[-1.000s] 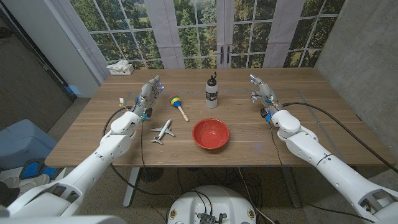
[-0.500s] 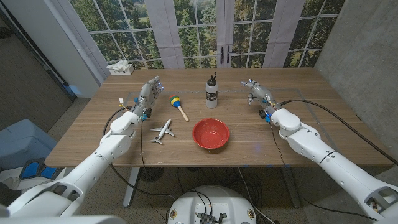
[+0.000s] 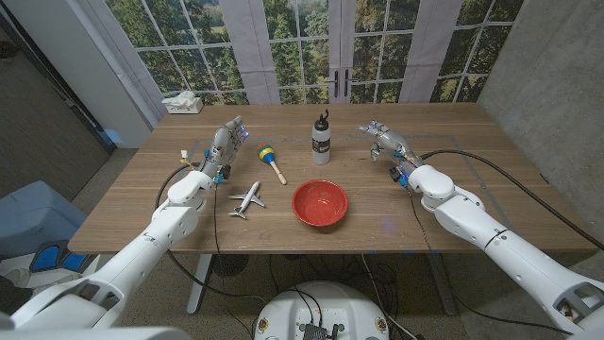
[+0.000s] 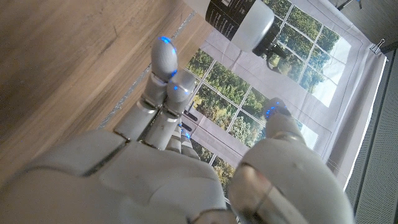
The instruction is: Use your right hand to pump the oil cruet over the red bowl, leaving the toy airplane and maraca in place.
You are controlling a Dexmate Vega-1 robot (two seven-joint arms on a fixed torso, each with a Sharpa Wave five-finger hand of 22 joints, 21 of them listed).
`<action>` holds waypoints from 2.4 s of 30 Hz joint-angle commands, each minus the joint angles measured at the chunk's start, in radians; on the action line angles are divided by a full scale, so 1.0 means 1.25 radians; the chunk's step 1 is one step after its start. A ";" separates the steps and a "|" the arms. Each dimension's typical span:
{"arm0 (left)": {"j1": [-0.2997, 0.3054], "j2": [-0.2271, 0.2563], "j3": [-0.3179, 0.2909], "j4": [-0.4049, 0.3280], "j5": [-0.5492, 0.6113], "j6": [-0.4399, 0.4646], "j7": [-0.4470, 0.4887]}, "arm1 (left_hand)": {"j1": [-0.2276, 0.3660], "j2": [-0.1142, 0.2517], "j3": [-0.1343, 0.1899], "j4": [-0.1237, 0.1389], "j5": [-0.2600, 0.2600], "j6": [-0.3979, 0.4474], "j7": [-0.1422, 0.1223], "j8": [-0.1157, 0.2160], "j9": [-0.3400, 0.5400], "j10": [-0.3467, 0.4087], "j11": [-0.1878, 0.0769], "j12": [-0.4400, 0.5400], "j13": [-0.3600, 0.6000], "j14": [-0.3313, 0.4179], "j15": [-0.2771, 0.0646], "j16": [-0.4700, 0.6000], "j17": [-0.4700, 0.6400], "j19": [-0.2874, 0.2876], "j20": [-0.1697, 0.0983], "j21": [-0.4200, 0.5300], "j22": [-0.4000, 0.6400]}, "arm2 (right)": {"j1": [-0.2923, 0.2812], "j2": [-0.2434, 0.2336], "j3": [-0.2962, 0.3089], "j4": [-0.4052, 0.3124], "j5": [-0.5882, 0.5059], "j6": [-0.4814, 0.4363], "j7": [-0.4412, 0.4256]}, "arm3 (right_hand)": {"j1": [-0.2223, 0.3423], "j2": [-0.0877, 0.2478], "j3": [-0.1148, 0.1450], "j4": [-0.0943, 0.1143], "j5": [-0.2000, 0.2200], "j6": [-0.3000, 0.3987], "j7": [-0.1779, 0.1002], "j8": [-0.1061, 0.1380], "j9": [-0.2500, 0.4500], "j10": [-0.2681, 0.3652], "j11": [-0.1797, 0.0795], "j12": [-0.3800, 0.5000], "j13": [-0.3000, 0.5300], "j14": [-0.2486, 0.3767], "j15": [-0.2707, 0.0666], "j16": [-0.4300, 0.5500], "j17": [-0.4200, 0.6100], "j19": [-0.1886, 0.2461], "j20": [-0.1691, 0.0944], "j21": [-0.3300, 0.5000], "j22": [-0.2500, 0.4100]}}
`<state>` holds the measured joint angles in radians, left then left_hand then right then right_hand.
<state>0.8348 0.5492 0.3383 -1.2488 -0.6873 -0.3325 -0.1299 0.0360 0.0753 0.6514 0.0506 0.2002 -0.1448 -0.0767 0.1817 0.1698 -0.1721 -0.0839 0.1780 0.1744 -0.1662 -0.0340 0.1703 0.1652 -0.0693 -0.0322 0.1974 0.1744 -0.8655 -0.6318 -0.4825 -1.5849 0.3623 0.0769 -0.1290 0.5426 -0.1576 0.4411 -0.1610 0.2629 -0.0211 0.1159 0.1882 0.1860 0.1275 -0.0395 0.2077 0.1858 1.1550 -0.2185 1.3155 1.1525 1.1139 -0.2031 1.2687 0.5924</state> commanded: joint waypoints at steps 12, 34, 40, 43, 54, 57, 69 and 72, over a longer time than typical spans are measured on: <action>0.007 0.000 0.003 -0.019 0.005 0.001 0.005 | -0.003 0.052 0.003 -0.003 0.007 -0.006 0.000 0.003 0.001 -0.059 -0.007 0.006 0.002 -0.082 -0.041 0.005 0.004 -0.004 -0.028 0.003 0.003 | -0.001 0.013 -0.020 -0.008 -0.021 0.005 0.003 | 0.030 0.003 -0.010 0.004 0.000 0.024 0.010 0.006 0.004 0.013 -0.002 0.000 0.002 0.007 0.002 -0.032 -0.004 -0.009 0.011 -0.003 -0.025; 0.006 -0.001 -0.001 -0.008 -0.001 -0.009 -0.006 | -0.005 0.050 0.001 -0.002 0.007 -0.003 0.001 0.004 0.001 -0.057 -0.007 0.007 0.002 -0.081 -0.041 0.006 0.005 0.000 -0.028 0.004 0.003 | 0.031 0.063 -0.056 0.032 -0.044 0.012 0.001 | 0.085 0.011 -0.031 0.007 0.004 0.052 -0.005 0.019 0.015 0.035 -0.001 0.005 0.004 0.024 0.001 -0.059 0.006 0.008 -0.002 0.015 -0.056; 0.006 -0.001 -0.002 -0.005 -0.003 -0.011 -0.009 | -0.006 0.050 0.000 -0.001 0.007 -0.003 0.000 0.004 0.001 -0.056 -0.007 0.007 0.002 -0.081 -0.041 0.006 0.005 0.002 -0.027 0.005 0.003 | 0.038 0.079 -0.064 0.041 -0.049 0.013 -0.005 | 0.110 0.017 -0.027 0.001 0.005 0.065 -0.007 0.022 0.016 0.049 -0.004 0.007 0.004 0.042 0.001 -0.046 0.026 0.007 -0.005 0.028 -0.043; 0.007 0.000 -0.003 -0.005 -0.004 -0.011 -0.009 | -0.006 0.050 0.000 -0.001 0.007 -0.003 0.000 0.004 0.001 -0.056 -0.006 0.007 0.002 -0.080 -0.042 0.006 0.005 0.004 -0.027 0.005 0.003 | 0.040 0.088 -0.066 0.052 -0.043 0.023 0.000 | 0.116 0.018 -0.027 0.002 0.004 0.068 -0.008 0.022 0.016 0.050 -0.006 0.006 0.004 0.050 0.001 -0.040 0.034 0.011 -0.005 0.028 -0.049; 0.009 0.000 -0.004 -0.007 -0.004 -0.012 -0.006 | -0.006 0.049 0.000 -0.001 0.007 -0.001 0.000 0.004 0.001 -0.055 -0.008 0.007 0.002 -0.080 -0.042 0.006 0.005 0.007 -0.026 0.006 0.003 | 0.056 0.101 -0.085 0.061 -0.049 0.013 0.011 | 0.140 0.028 -0.026 0.004 0.001 0.069 -0.004 0.017 0.016 0.049 -0.004 0.001 0.003 0.053 0.001 -0.053 0.026 0.031 -0.007 0.018 -0.092; 0.008 0.000 -0.003 -0.006 -0.004 -0.010 -0.007 | -0.007 0.050 0.000 -0.001 0.007 -0.001 0.000 0.004 0.001 -0.055 -0.008 0.007 0.002 -0.080 -0.042 0.006 0.005 0.008 -0.026 0.006 0.003 | 0.059 0.110 -0.088 0.074 -0.046 0.021 0.016 | 0.143 0.029 -0.026 0.004 0.000 0.069 -0.005 0.017 0.016 0.048 -0.003 0.001 0.003 0.053 0.001 -0.056 0.026 0.031 -0.007 0.017 -0.095; 0.002 -0.003 -0.002 -0.001 -0.003 -0.011 -0.009 | -0.007 0.050 -0.001 0.000 0.007 -0.001 0.000 0.004 0.001 -0.054 -0.006 0.007 0.002 -0.080 -0.042 0.006 0.005 0.008 -0.026 0.006 0.003 | 0.080 0.124 -0.104 0.093 -0.043 0.012 0.038 | 0.160 0.039 -0.026 0.007 -0.008 0.071 0.000 0.014 0.015 0.055 0.003 0.000 0.003 0.067 0.001 -0.067 0.020 0.039 -0.007 0.020 -0.111; 0.002 -0.005 -0.002 0.002 -0.005 -0.012 -0.010 | -0.007 0.050 -0.001 0.000 0.007 -0.001 0.000 0.004 0.001 -0.054 -0.007 0.008 0.002 -0.080 -0.042 0.006 0.005 0.009 -0.026 0.006 0.003 | 0.089 0.128 -0.111 0.099 -0.049 0.009 0.042 | 0.163 0.040 -0.027 0.008 -0.011 0.070 0.001 0.013 0.015 0.052 0.004 -0.002 0.003 0.063 0.002 -0.076 0.015 0.039 -0.007 0.019 -0.116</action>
<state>0.8426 0.5470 0.3343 -1.2537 -0.6911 -0.3465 -0.1391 0.0321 0.0793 0.6514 0.0506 0.2001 -0.1448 -0.0767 0.1815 0.1697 -0.1720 -0.0912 0.1780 0.1743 -0.1662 -0.0340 0.1742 0.1700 -0.0656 -0.0359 0.1974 0.1744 -0.7829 -0.4884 -0.5978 -1.4819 0.3069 0.1051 -0.0973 0.7385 -0.1089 0.4058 -0.1559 0.2513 0.0664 0.1104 0.2069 0.2023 0.1897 -0.0408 0.2069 0.1858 1.2295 -0.2143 1.2255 1.1719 1.1521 -0.2090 1.2934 0.4478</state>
